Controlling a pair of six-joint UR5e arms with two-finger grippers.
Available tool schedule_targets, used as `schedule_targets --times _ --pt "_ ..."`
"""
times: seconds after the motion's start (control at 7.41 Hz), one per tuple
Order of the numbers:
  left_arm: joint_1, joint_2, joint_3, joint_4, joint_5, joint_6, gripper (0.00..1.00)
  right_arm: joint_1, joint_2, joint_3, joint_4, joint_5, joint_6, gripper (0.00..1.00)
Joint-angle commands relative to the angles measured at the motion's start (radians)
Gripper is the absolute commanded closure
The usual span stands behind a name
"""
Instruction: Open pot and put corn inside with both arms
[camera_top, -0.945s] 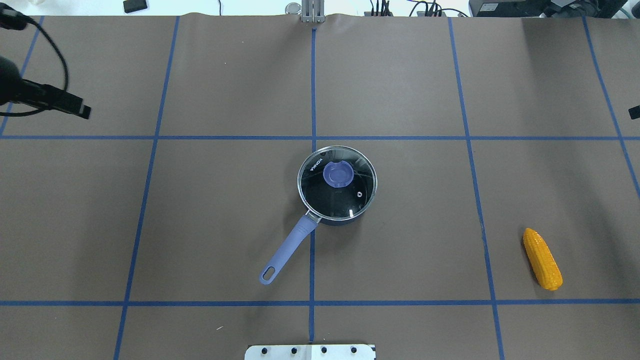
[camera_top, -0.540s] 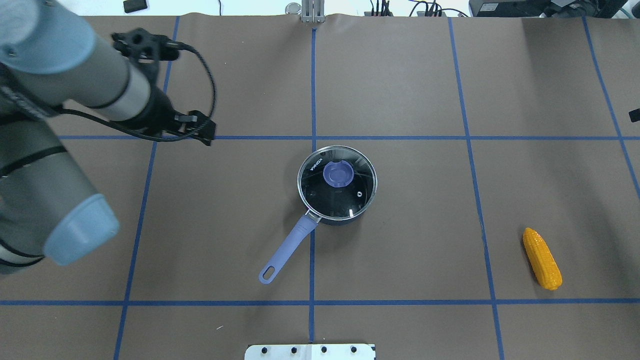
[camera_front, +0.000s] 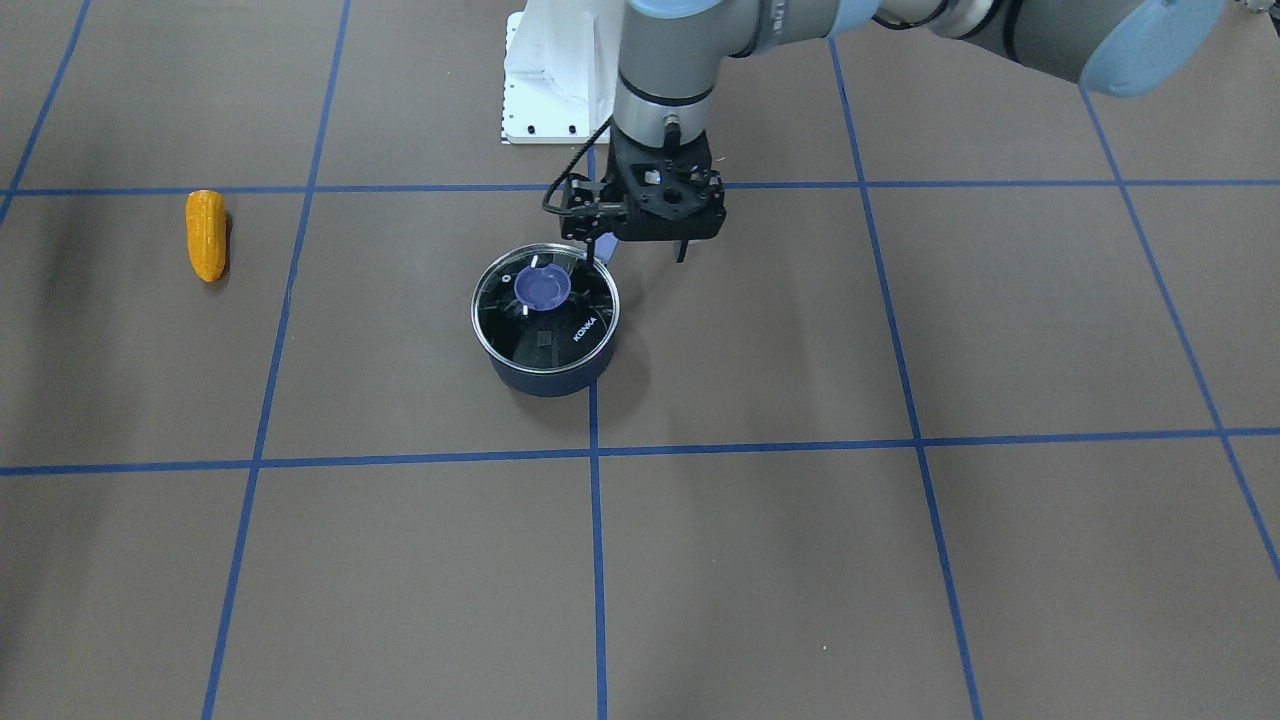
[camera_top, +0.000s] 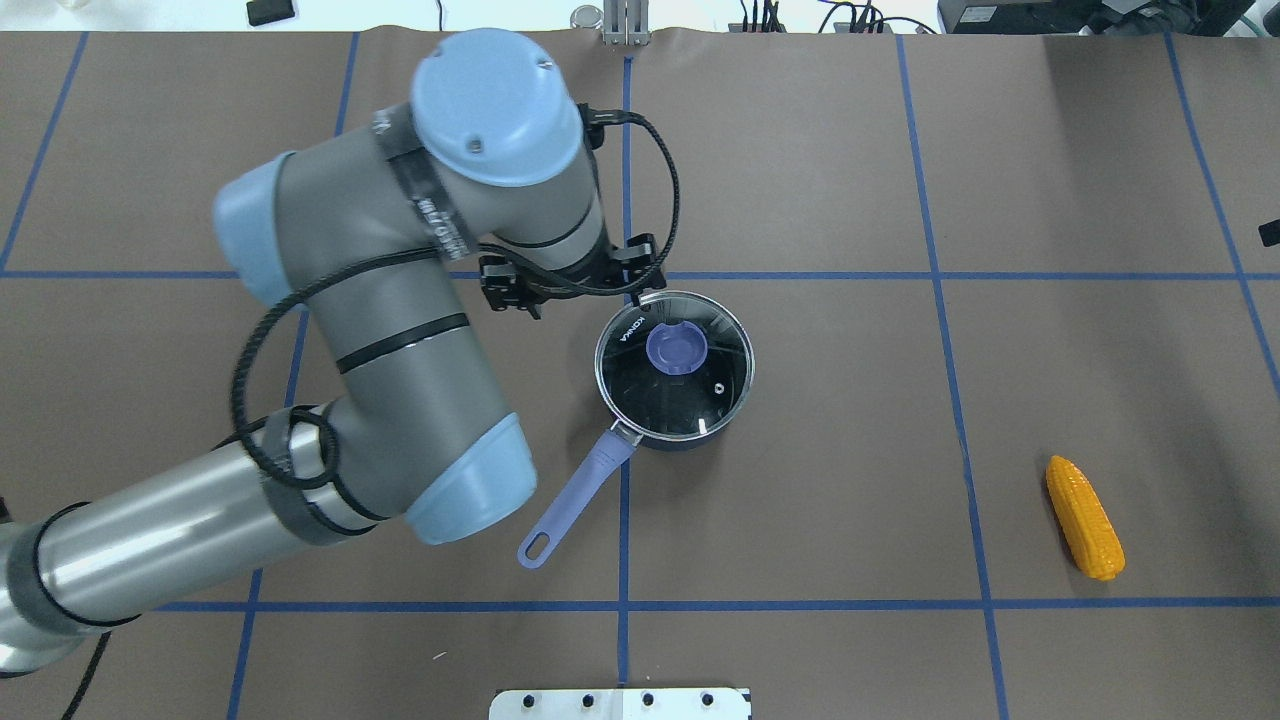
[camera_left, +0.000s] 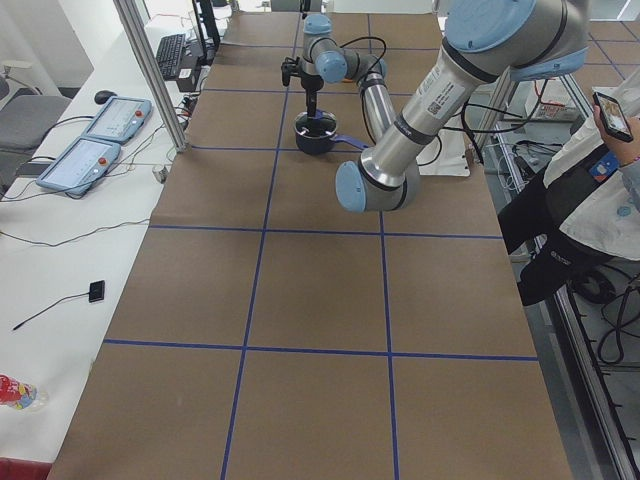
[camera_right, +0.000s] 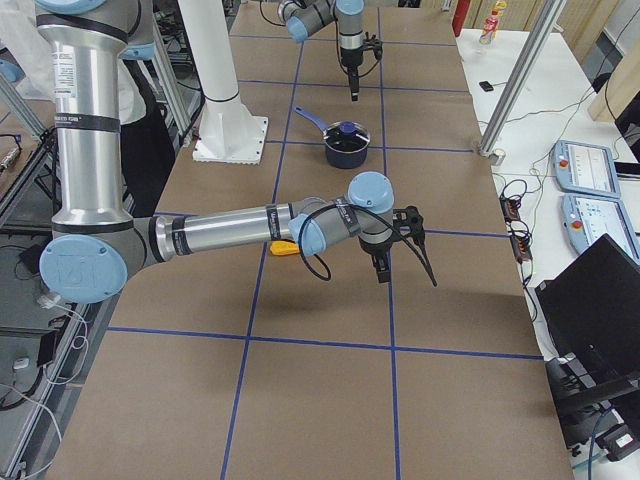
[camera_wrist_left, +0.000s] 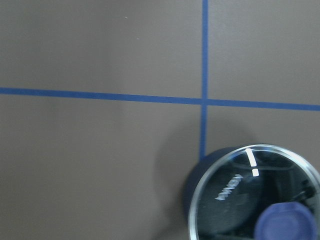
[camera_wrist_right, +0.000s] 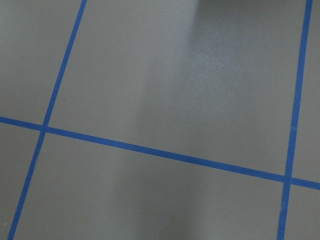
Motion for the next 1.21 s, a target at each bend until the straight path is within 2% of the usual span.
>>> schedule_targets --times 0.0,0.13,0.94,1.08 --pt "0.058 -0.146 0.187 -0.001 0.059 -0.141 0.02 0.000 -0.001 0.000 0.000 -0.003 -0.001 0.00" --pt "0.061 -0.177 0.247 -0.004 0.060 -0.152 0.02 -0.002 -0.001 -0.002 0.000 -0.006 -0.001 0.00" --pt "0.081 -0.146 0.257 -0.026 0.060 -0.047 0.02 -0.006 -0.001 -0.005 0.000 -0.017 -0.001 0.00" --pt "0.086 -0.131 0.259 -0.071 0.060 -0.013 0.02 -0.008 -0.001 -0.005 0.000 -0.018 -0.001 0.00"
